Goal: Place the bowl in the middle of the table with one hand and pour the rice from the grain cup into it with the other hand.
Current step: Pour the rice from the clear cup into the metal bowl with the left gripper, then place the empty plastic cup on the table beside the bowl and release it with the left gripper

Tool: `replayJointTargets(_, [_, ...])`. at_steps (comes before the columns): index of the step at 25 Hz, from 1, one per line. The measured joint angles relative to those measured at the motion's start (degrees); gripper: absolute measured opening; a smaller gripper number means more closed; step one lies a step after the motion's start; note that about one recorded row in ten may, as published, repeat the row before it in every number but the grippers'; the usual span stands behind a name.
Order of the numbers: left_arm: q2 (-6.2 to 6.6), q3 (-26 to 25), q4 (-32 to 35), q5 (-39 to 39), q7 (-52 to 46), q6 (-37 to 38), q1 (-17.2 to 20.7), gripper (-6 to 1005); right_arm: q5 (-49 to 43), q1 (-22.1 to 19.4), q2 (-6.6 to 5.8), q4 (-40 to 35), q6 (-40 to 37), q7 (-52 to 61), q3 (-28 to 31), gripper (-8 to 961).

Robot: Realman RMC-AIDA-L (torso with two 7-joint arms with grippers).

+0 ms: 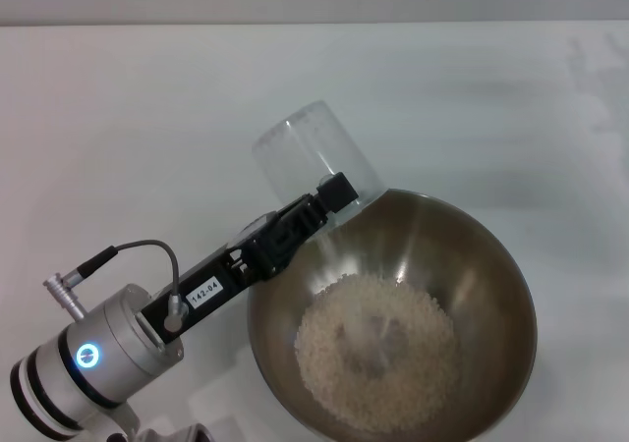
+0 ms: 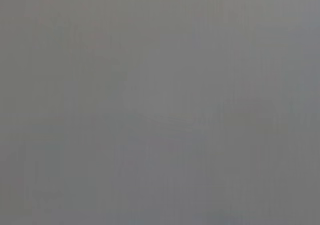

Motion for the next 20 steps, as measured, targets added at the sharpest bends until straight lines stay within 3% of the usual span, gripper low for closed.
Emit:
replayJointTargets(13, [0.00, 0.71, 0.09, -0.02, 0.06, -2.05, 0.51, 29, -0.03, 0.17, 0.12, -0.09, 0.63, -0.02, 0.00, 607])
replayJointTargets(16, [0.11, 0.13, -1.71, -0.28, -4.18, -1.30, 1.04, 28, -0.03, 0.28, 0.12, -0.09, 1.24, 0.30, 0.00, 608])
replayJointTargets(20, [0.23, -3.71, -3.05, -0.60, -16.91, 0.96, 1.80, 28, -0.03, 0.53, 0.07, -0.25, 2.42, 0.60, 0.00, 610])
